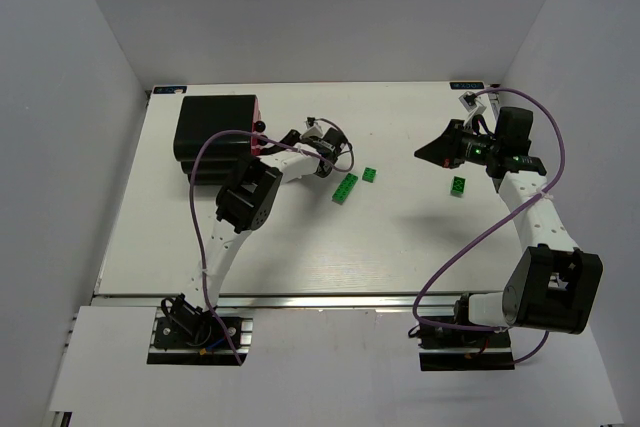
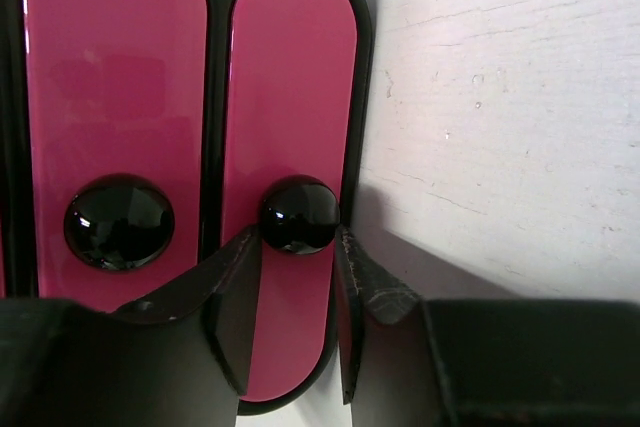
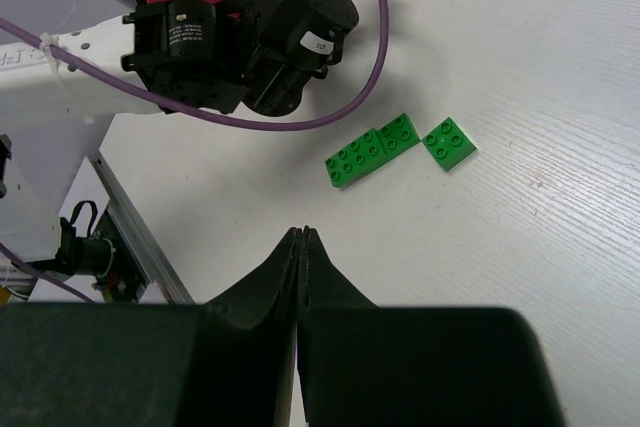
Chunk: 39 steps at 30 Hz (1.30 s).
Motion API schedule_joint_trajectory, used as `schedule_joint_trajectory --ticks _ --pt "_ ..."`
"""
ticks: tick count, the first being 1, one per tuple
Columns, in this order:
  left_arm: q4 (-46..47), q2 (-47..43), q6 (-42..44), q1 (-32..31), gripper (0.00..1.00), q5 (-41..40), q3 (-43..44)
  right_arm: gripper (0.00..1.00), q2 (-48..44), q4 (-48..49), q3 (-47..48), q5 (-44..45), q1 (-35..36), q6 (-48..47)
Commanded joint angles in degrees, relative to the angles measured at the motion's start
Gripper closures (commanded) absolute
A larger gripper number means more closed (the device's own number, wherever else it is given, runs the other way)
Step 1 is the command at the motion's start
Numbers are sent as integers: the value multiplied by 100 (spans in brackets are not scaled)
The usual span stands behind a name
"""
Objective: Sort the legos into containers by color
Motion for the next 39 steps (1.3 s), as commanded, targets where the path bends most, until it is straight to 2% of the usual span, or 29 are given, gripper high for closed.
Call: schedule_joint_trajectory --ticks 1,3,4,7,17,30,32,34,35,37,39 --pt "216 -27 26 30 69 -174 194 100 24 94 76 -152 -28 -53" --pt "216 -18 35 30 74 -200 203 100 33 85 76 -170 -28 -53" --pt "190 -27 -9 30 81 -183 212 100 24 85 76 -170 -28 -53" --pt "93 -71 -167 -22 86 -78 238 100 33 85 76 -170 -28 -53" --pt "-13 -580 -414 -426 87 406 221 100 42 85 76 -170 -28 -62" --pt "-426 -422 -853 -761 85 450 590 100 50 76 76 -196 -28 -62" --pt "-435 -449 -836 -761 73 380 590 100 50 76 85 -187 -28 -62" --pt "-330 -440 -661 -629 53 257 537 100 50 76 85 -196 -28 -53" --pt "-286 -449 -608 -629 47 205 476 100 50 76 85 -196 -45 -62" --pt "-50 -440 -353 -577 36 -5 397 100 68 68 85 -196 -37 -53" --pt "153 -440 -90 -576 36 -94 274 100 59 68 85 -196 -37 -62"
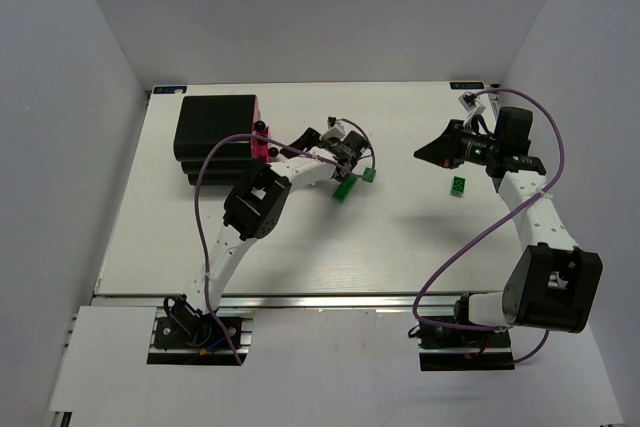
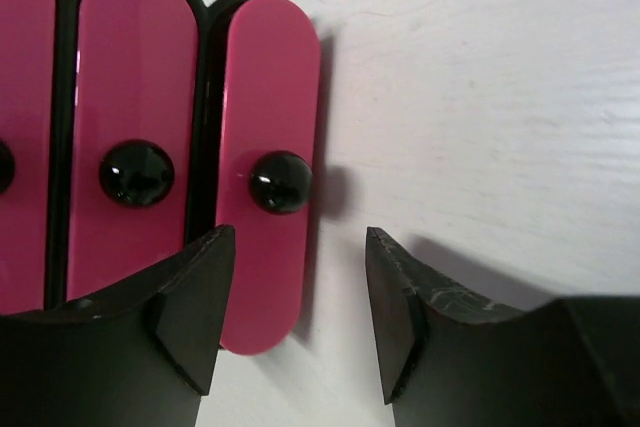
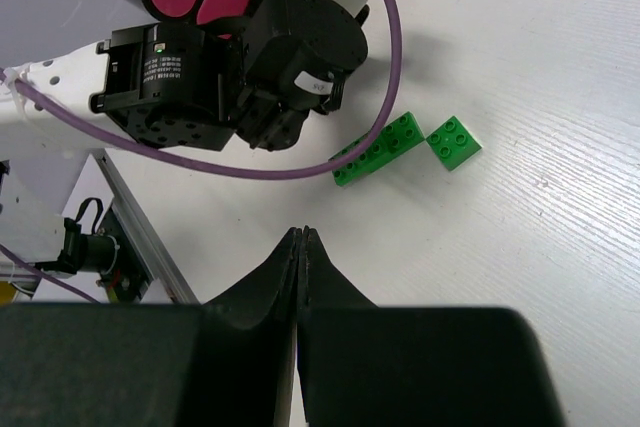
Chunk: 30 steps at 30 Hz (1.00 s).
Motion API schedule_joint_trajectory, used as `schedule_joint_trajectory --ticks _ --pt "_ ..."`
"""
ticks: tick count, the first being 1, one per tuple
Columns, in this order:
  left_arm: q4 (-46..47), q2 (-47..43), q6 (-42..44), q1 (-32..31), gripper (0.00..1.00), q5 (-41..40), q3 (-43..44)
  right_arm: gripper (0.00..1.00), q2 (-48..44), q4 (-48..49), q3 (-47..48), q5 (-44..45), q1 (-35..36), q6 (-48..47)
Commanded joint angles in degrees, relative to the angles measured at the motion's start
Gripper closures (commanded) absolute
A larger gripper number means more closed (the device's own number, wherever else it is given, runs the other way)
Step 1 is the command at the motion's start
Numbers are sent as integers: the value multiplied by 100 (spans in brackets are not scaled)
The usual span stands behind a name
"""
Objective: Sort the legos into containers by color
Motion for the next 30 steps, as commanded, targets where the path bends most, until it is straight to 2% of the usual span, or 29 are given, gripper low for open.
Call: schedule_joint_trajectory --ticks 1,12,30 --pt "444 -333 397 73 35 -394 -94 100 22 68 85 -128 -46 -53" --pt "428 -87 441 415 35 -491 -50 100 57 68 94 -137 -54 -62" --pt "533 159 564 416 42 -500 -50 100 57 67 94 -137 -54 -53"
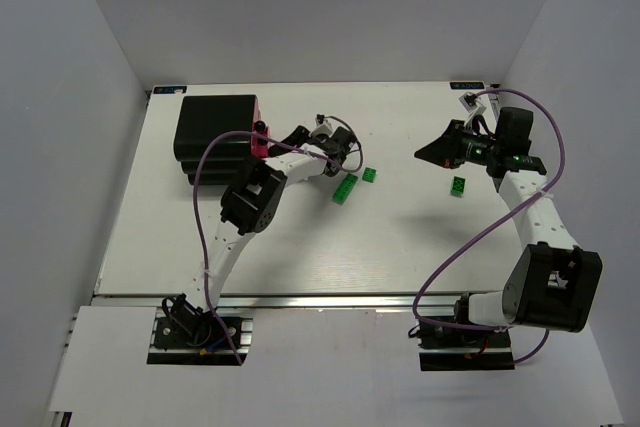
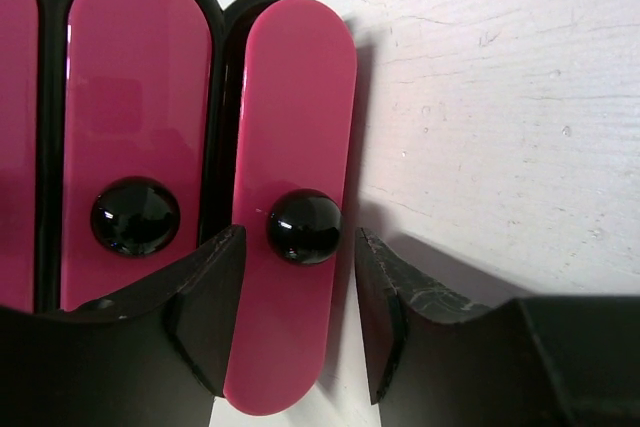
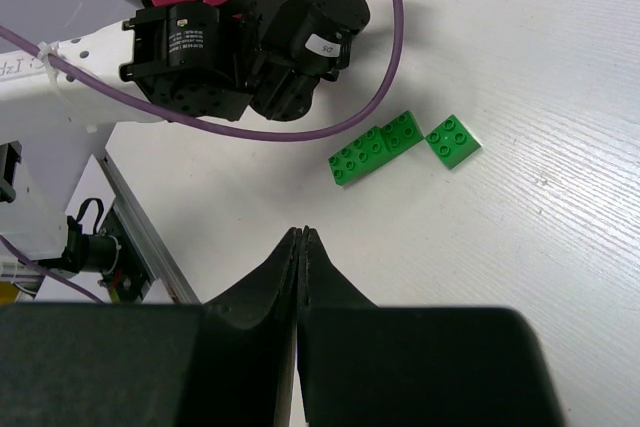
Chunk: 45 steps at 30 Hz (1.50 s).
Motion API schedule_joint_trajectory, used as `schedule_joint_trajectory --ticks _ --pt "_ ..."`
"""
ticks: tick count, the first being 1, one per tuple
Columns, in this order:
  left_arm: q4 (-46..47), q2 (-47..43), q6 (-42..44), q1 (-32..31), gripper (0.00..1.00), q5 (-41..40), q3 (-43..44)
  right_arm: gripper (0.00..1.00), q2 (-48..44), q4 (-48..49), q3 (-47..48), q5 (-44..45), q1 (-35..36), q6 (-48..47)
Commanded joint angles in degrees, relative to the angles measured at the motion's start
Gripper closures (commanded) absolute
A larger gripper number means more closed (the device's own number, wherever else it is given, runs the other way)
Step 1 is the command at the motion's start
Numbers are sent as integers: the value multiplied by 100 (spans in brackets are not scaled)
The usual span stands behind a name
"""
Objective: Sort the legos into containers by color
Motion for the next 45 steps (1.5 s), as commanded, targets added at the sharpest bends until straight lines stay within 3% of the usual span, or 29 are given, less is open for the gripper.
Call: schedule_joint_trajectory --ticks 1,27,38,42,45 --pt "129 -46 42 -8 42 -183 -13 100 40 78 94 -104 -28 -53" --pt "348 77 209 97 48 -297 -241 100 40 70 85 -113 -55 -62" --pt "454 77 209 97 76 -341 -206 100 57 78 85 -122 -72 -70" --pt "472 -19 217 28 91 -324 -206 100 49 70 94 -122 -55 -62" --pt "638 -90 463 -78 92 -315 -206 100 49 70 94 -122 -63 -62"
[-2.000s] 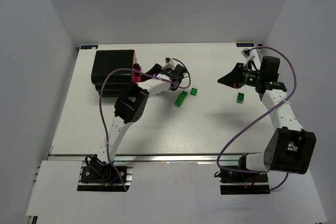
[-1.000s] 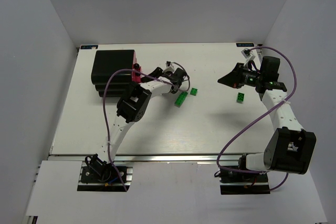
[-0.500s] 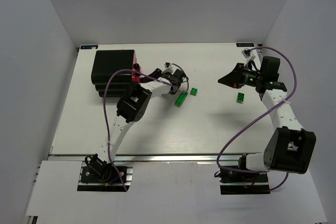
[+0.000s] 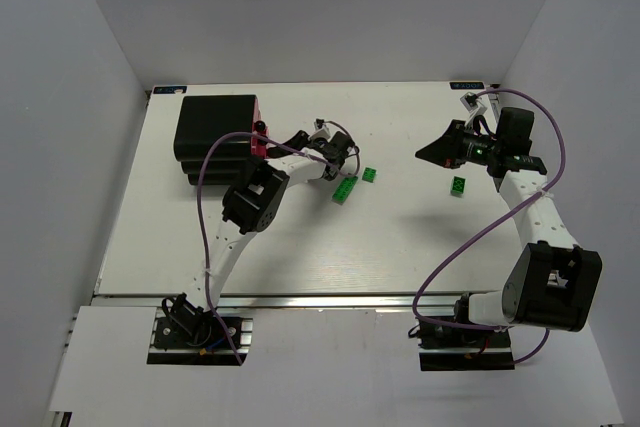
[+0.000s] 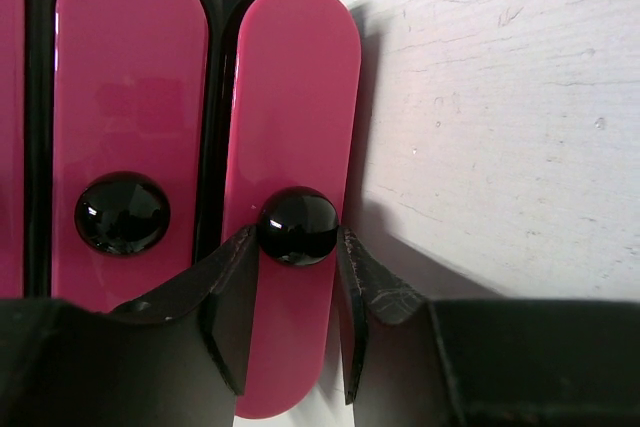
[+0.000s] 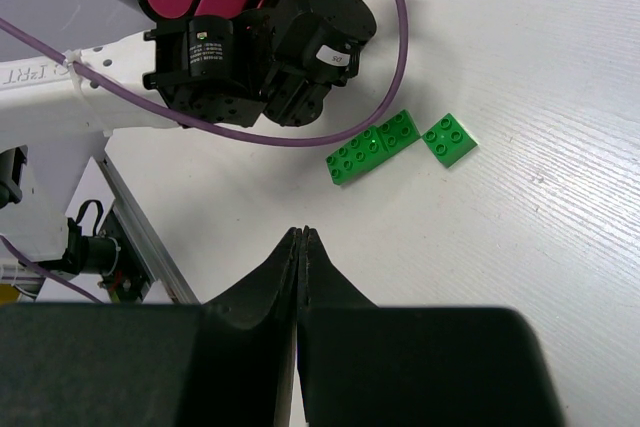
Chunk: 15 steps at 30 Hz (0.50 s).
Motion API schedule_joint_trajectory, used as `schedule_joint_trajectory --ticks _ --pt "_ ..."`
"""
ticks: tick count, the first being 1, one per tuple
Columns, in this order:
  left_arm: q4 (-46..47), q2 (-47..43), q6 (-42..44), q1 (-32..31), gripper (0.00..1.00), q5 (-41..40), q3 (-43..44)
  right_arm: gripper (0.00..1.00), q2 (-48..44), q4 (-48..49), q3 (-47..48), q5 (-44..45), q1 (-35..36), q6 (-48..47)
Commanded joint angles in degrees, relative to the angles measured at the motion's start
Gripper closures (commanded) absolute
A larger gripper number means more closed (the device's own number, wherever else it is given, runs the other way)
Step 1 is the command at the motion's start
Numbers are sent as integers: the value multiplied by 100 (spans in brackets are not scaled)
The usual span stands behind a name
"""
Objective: Sort the legos into containers by color
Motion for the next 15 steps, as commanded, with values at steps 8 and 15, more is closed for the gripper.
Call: schedule_joint_trajectory --ticks 8,15 --pt "249 -217 153 -370 93 134 333 100 7 65 85 -129 -42 -68" --pt "249 -164 206 -494 92 160 509 100 -20 74 103 -146 -33 -68"
